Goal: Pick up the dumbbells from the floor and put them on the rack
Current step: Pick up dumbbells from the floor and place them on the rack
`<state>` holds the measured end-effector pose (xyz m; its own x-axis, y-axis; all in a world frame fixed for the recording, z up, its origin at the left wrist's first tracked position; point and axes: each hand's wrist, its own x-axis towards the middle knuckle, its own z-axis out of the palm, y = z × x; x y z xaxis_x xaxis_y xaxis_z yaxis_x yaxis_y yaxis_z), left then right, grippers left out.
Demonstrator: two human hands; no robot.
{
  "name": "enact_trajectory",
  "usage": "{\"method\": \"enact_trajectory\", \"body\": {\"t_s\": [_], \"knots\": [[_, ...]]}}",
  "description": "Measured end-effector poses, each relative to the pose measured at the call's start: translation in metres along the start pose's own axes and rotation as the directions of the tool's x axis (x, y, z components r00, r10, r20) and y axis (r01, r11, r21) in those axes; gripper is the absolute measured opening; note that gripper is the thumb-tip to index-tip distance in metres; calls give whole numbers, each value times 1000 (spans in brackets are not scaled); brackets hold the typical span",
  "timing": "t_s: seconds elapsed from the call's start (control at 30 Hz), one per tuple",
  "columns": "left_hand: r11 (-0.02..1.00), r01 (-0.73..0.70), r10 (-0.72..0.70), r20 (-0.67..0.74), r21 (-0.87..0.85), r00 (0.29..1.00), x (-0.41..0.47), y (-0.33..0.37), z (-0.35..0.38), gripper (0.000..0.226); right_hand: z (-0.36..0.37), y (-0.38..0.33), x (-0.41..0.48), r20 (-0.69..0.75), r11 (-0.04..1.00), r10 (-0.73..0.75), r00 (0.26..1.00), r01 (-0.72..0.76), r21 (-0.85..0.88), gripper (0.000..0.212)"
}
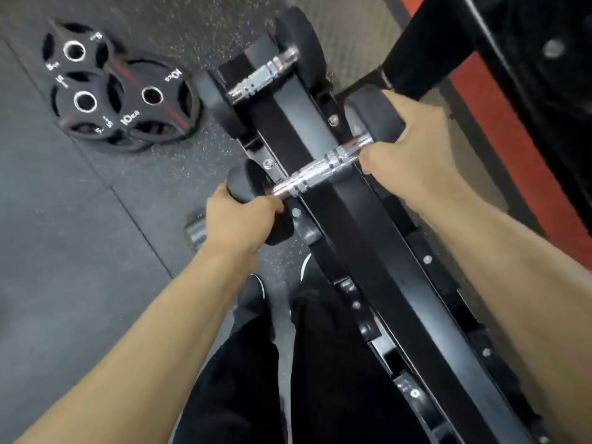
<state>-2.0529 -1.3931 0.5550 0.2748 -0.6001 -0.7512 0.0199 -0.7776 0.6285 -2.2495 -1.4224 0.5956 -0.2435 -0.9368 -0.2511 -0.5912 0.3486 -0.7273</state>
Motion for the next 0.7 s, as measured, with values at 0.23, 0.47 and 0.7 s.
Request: {"method": "enact_trajectory", "body": {"t_s": [0.23, 0.47, 0.7], "knots": [[992, 126, -125, -43, 19, 991, 47, -48, 49, 34, 29, 70, 37, 55, 987, 143, 988, -139, -84, 54], [994, 84, -78, -79, 73, 994, 53, -64, 76, 41, 34, 101, 55, 106, 983, 179, 978, -172, -67, 48], [997, -9, 20, -133, 79, 991, 49, -27, 76, 58, 27, 82, 72, 99, 986, 147, 984, -154, 66, 50]]}}
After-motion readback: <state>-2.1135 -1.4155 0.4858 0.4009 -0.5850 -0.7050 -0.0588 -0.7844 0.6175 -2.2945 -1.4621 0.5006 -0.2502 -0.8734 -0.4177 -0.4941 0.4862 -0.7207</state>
